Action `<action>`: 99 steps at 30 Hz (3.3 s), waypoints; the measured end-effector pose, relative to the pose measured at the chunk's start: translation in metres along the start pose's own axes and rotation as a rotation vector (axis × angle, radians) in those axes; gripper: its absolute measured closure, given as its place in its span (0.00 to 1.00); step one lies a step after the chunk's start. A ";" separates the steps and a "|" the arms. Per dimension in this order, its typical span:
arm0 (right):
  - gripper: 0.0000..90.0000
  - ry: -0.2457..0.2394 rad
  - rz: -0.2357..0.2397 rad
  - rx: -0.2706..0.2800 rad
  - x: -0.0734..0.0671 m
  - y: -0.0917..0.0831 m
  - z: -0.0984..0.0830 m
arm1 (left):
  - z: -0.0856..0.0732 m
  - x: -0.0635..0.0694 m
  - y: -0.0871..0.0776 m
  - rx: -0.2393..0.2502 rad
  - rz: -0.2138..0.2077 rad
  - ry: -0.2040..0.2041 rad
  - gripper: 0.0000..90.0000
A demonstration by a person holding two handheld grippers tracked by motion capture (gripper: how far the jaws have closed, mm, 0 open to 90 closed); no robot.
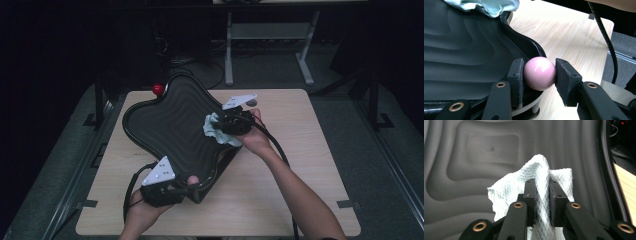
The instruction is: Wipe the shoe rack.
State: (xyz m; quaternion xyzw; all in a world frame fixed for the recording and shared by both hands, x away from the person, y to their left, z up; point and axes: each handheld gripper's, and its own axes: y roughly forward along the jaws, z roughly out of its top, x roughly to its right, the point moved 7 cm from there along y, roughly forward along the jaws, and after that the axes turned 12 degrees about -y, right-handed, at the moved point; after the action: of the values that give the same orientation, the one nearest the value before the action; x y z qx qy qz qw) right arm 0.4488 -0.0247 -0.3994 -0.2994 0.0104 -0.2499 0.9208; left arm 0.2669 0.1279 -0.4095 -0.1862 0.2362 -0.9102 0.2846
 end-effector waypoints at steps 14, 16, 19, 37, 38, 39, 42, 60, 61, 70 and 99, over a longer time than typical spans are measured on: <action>0.85 0.033 -0.044 -0.029 0.010 -0.010 -0.019 | 0.001 -0.002 0.000 0.000 0.009 -0.002 0.67; 0.80 0.036 -0.045 -0.033 0.010 -0.013 -0.023 | 0.001 -0.002 0.000 -0.001 0.009 -0.001 0.67; 0.77 0.018 -0.032 -0.031 0.005 -0.017 -0.022 | 0.001 -0.003 0.000 -0.004 0.012 0.001 0.67; 0.88 0.022 -0.038 -0.063 0.001 -0.019 -0.032 | 0.001 -0.004 0.000 -0.002 0.011 -0.008 0.67; 0.88 0.027 -0.054 -0.065 0.006 -0.019 -0.033 | 0.001 -0.004 0.000 0.000 0.012 -0.009 0.67; 0.88 0.047 -0.075 -0.069 0.012 -0.020 -0.036 | 0.001 -0.005 0.000 0.002 0.014 -0.013 0.67; 0.88 0.069 -0.071 -0.058 0.012 -0.020 -0.038 | 0.001 -0.006 -0.001 0.001 0.017 -0.016 0.67; 0.88 0.054 -0.045 -0.049 0.000 -0.016 -0.033 | 0.003 -0.018 -0.001 0.016 0.041 -0.043 0.67; 0.89 0.075 -0.038 -0.043 0.001 -0.017 -0.034 | 0.003 -0.019 -0.001 0.015 0.043 -0.044 0.67; 0.90 0.055 -0.053 0.016 -0.015 -0.037 -0.033 | 0.007 -0.029 0.003 0.040 0.066 -0.056 0.67; 0.90 0.026 0.049 0.029 -0.083 -0.020 -0.064 | 0.011 -0.036 0.012 0.087 0.083 -0.075 0.67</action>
State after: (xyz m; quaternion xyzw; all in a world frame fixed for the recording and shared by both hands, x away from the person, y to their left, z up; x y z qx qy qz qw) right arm 0.3564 -0.0347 -0.4521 -0.2823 0.0262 -0.2314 0.9306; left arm 0.3056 0.1374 -0.4141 -0.1976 0.1930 -0.8994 0.3387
